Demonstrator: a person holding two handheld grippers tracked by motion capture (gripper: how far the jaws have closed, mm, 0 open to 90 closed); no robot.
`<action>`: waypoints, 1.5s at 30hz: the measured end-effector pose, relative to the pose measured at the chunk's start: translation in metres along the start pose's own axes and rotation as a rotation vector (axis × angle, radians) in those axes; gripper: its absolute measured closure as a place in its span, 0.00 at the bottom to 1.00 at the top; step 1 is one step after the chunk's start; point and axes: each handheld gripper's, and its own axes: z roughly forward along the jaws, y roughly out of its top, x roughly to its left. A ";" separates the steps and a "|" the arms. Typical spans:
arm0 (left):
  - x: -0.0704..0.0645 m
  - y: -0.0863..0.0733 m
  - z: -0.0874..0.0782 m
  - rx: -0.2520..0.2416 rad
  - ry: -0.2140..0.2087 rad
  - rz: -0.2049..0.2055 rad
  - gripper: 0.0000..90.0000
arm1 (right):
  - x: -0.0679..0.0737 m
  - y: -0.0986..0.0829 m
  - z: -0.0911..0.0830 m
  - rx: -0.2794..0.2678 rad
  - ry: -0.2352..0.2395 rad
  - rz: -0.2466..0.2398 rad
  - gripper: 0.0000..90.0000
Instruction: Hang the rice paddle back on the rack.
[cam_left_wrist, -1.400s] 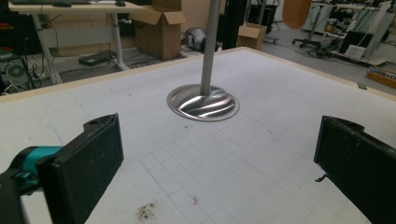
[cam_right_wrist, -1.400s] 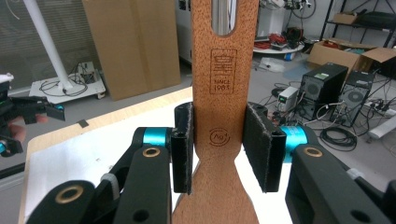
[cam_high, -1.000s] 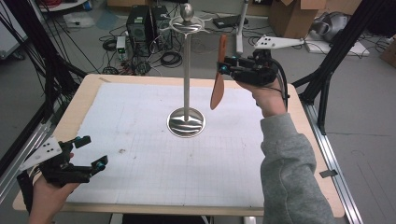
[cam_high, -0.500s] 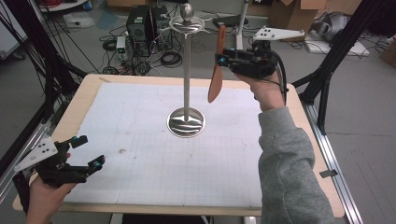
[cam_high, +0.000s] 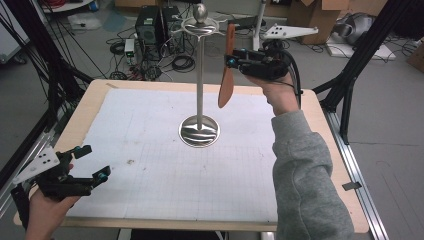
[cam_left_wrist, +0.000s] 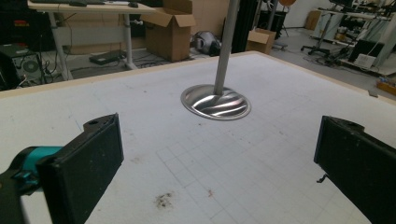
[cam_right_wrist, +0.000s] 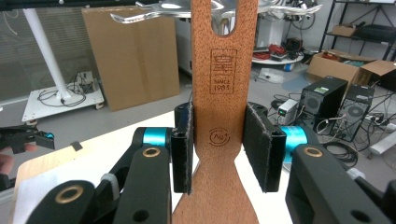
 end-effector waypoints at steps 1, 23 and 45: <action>0.000 0.000 0.000 0.003 0.001 0.003 0.02 | 0.000 0.000 0.001 0.003 0.000 -0.002 0.72; 0.002 -0.001 -0.001 -0.001 0.011 -0.002 0.02 | -0.003 -0.002 0.012 0.015 -0.013 0.000 0.72; 0.001 -0.002 0.003 0.009 0.004 0.003 0.02 | -0.003 -0.008 0.020 0.031 -0.007 0.009 0.72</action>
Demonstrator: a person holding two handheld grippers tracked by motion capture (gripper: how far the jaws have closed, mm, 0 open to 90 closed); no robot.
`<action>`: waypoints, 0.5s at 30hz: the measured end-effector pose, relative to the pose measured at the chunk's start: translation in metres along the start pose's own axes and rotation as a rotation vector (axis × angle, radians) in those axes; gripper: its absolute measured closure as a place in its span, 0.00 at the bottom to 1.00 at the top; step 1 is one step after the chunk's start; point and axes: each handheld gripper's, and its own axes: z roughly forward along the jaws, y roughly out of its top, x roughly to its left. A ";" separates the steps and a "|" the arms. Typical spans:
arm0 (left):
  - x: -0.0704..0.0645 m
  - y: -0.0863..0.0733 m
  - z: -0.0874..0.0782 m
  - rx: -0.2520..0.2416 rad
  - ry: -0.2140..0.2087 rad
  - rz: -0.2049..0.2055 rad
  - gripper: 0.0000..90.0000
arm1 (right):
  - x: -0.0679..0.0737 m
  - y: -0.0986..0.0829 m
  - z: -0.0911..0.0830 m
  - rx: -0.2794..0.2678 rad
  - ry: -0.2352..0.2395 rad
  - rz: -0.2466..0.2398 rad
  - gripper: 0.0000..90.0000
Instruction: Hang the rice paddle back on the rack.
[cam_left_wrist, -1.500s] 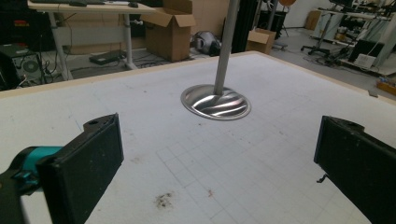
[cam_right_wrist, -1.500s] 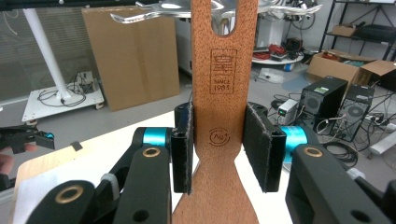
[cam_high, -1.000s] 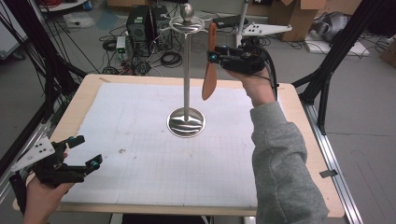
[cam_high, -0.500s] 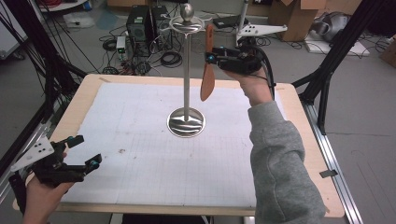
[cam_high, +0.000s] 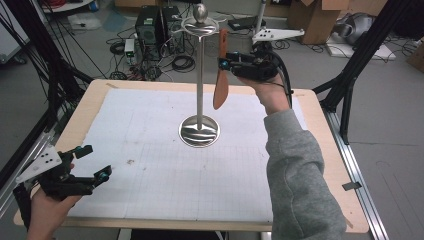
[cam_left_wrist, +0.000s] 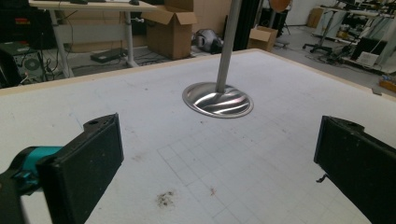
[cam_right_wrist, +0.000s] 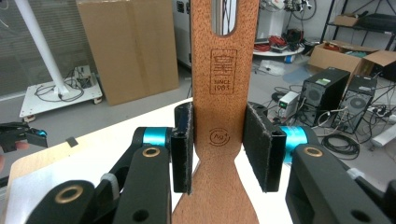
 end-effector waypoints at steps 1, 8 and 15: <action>0.000 0.000 0.000 0.000 0.000 0.001 0.02 | 0.000 0.000 0.000 0.000 -0.001 0.000 0.72; 0.001 0.000 0.001 0.002 -0.002 -0.001 0.02 | 0.000 -0.002 0.000 -0.011 -0.007 -0.002 0.71; 0.001 0.000 0.003 0.006 -0.008 0.000 0.02 | 0.004 -0.003 -0.006 -0.027 -0.028 -0.015 0.61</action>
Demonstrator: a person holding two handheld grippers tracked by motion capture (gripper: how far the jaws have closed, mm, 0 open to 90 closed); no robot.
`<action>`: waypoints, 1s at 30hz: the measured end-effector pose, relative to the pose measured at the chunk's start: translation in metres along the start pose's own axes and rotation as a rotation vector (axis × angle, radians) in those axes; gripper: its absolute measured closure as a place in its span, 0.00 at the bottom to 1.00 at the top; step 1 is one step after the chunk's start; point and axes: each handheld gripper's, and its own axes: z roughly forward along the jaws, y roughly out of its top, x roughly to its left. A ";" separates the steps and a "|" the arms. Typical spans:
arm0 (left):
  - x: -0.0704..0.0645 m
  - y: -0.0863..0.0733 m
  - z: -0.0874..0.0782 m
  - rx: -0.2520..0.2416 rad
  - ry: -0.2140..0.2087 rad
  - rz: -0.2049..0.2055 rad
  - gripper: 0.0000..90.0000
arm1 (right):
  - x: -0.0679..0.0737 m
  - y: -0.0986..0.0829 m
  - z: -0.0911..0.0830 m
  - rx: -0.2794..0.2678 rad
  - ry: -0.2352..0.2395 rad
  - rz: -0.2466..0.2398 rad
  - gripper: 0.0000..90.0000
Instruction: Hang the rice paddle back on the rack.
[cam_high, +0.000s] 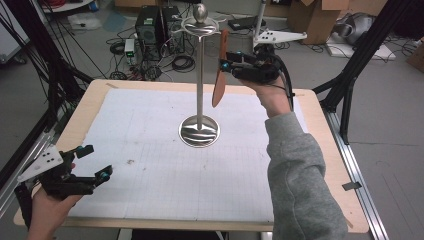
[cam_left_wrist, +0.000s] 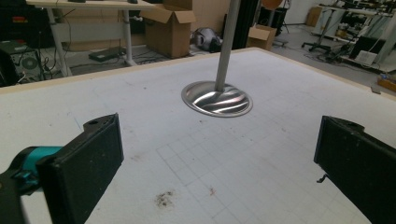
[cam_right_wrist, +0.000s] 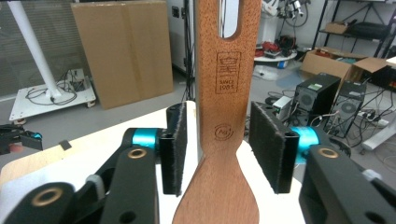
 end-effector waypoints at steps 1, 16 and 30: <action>0.000 0.000 0.001 -0.003 -0.001 0.000 0.02 | 0.000 -0.001 -0.001 0.000 -0.002 0.004 0.58; -0.005 0.003 0.016 0.004 -0.035 0.009 0.02 | -0.001 -0.026 -0.024 -0.015 -0.066 0.052 0.16; -0.002 0.006 0.026 -0.003 -0.043 0.005 0.02 | 0.003 -0.051 -0.038 0.016 -0.037 0.027 0.15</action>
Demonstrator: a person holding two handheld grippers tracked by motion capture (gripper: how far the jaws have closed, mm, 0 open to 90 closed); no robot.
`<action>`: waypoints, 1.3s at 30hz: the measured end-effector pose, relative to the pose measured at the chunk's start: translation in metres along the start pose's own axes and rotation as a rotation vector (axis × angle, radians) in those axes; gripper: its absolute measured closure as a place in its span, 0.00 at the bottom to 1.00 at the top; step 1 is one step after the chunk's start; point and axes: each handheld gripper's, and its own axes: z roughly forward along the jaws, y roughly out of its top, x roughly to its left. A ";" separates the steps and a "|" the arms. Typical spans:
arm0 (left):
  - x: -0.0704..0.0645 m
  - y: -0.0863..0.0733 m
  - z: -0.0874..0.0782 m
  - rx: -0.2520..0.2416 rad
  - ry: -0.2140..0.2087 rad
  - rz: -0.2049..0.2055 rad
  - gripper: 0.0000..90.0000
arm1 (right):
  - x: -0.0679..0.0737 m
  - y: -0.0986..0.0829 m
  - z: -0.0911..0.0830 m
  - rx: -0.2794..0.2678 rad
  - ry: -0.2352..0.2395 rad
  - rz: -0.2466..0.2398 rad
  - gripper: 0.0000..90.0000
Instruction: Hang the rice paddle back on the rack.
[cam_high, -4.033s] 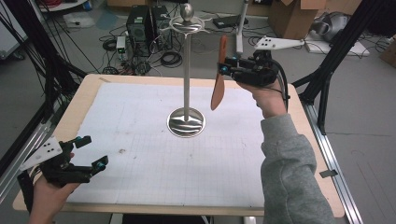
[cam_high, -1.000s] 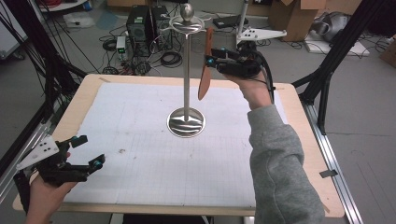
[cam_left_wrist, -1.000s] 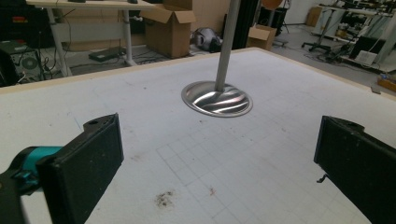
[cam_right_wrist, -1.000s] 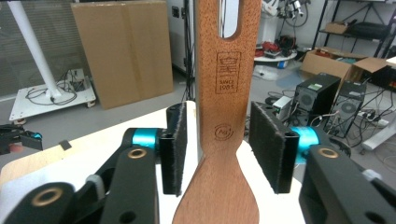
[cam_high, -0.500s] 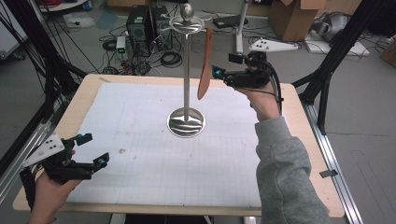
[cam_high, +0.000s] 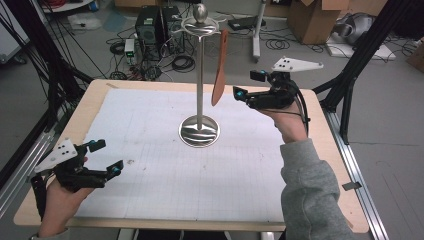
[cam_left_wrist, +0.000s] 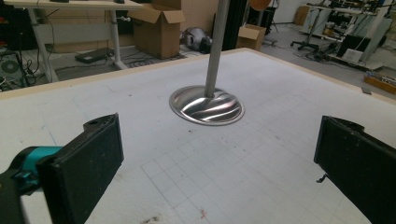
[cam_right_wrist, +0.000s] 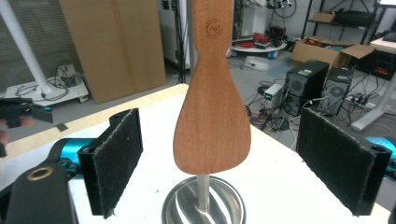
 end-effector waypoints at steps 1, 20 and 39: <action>0.000 0.000 0.000 -0.001 0.000 -0.002 0.02 | 0.000 -0.002 0.000 -0.001 0.007 0.002 0.15; 0.004 0.007 0.004 -0.033 -0.007 -0.007 0.02 | 0.010 -0.045 -0.012 0.068 0.013 -0.022 0.15; 0.000 0.006 0.010 -0.016 -0.006 0.000 0.02 | 0.019 -0.092 -0.051 0.020 -0.020 -0.012 0.15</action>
